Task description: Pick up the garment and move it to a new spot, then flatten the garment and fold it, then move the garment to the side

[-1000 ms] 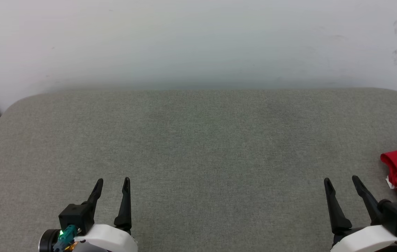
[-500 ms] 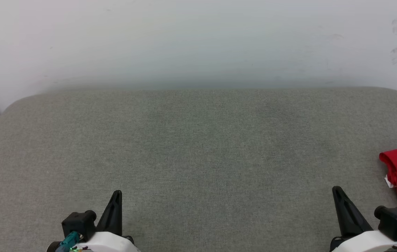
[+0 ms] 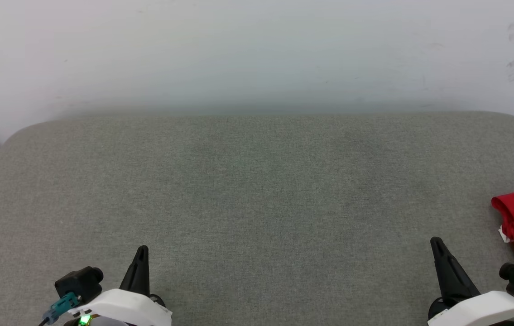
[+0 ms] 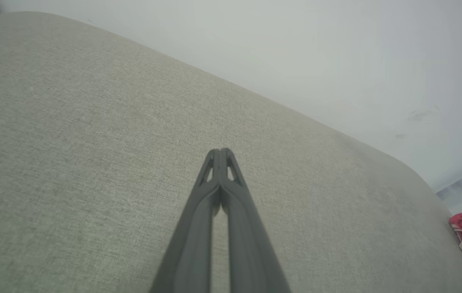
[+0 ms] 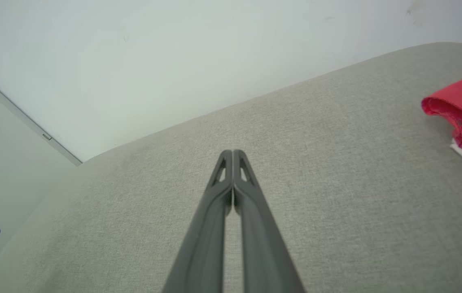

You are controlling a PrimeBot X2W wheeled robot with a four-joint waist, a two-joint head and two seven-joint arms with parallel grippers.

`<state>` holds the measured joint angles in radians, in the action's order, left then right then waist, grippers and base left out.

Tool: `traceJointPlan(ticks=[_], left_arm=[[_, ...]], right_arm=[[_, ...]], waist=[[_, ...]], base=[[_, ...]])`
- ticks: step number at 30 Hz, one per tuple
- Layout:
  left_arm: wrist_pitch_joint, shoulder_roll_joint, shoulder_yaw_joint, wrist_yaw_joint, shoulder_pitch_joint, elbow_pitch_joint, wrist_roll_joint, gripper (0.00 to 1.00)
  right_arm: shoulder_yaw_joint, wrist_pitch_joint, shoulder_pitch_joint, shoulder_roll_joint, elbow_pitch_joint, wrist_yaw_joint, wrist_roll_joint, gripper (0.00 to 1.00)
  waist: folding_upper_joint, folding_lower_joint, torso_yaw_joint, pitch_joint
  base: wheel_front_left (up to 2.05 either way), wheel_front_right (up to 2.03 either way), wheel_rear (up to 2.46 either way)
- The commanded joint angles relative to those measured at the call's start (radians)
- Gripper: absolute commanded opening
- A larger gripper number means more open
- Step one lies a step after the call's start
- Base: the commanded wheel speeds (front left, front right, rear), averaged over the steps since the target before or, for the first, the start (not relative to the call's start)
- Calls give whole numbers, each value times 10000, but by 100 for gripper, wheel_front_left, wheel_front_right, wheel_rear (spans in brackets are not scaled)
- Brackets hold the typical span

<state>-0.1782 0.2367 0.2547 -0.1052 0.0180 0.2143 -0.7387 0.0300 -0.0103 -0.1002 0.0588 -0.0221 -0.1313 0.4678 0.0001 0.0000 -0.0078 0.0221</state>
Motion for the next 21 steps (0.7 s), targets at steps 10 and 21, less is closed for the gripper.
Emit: traceJointPlan(ticks=[10,21], left_arm=[[495,-286,-714,468,432,-36,-1656,0],[887,-531,-1195,791,519,6,-2855,0]], right_arm=[[50,-97,606,137,-296,1,2252,0],[99,-187,847,166,-609,1,3848,0]], waist=[[-1,0,9,-28],[-1,0,17,-54]], base=[[0,0,0],[0,0,0]])
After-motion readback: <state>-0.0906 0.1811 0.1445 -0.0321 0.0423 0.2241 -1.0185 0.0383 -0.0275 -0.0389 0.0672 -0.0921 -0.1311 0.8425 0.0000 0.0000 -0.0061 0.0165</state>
